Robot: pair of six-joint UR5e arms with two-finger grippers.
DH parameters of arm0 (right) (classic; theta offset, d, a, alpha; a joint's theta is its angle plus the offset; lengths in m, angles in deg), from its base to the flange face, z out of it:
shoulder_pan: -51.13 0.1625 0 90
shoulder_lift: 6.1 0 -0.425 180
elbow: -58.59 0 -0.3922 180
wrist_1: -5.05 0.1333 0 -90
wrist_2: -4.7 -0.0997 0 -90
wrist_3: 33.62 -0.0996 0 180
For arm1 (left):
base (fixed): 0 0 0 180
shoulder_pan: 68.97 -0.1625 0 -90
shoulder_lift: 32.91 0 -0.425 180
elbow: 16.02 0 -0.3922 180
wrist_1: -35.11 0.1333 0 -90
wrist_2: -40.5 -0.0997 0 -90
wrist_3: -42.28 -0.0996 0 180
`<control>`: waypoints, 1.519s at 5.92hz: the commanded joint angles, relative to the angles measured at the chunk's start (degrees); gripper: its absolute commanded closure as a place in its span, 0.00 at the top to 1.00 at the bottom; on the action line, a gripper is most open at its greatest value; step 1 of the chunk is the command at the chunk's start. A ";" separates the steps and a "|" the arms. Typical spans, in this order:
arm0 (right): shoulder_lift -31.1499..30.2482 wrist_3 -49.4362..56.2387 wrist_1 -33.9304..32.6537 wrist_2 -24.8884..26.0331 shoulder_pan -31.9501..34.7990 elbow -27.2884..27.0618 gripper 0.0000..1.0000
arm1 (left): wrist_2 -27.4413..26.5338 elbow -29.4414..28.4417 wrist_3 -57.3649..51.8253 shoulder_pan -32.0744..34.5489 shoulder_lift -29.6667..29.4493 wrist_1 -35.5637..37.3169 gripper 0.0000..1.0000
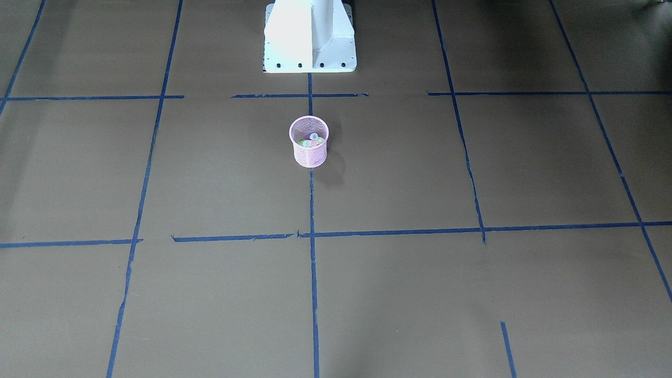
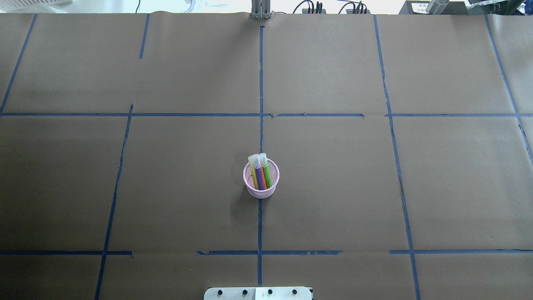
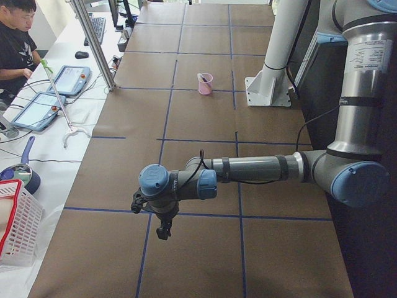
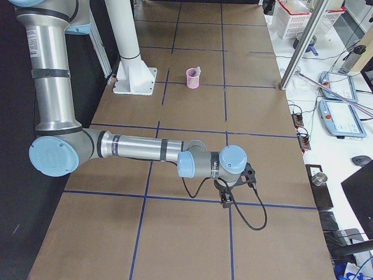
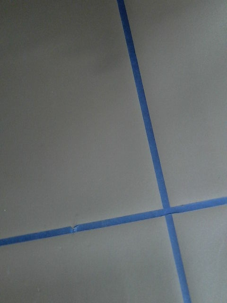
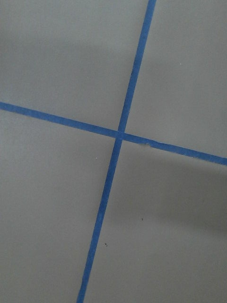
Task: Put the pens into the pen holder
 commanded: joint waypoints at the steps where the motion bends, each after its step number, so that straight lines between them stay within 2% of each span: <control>1: -2.02 0.41 0.64 -0.44 0.36 -0.41 1.00 | -0.12 5.82 3.69 -1.43 3.45 1.27 1.00; 2: -2.12 0.41 0.39 -0.44 0.45 -0.68 1.00 | -0.04 8.37 4.31 -1.95 5.38 1.44 1.00; 5: -3.87 0.50 0.39 -0.35 0.45 -1.90 1.00 | -0.04 7.26 3.97 -2.13 5.14 1.71 1.00; 7: -5.63 -3.51 -1.88 -0.26 0.36 -8.82 1.00 | 0.05 7.35 3.97 -2.13 5.14 1.71 1.00; 9: -5.55 -8.18 -2.95 0.09 -0.77 -12.27 1.00 | 0.05 7.43 3.88 -2.13 5.23 1.79 1.00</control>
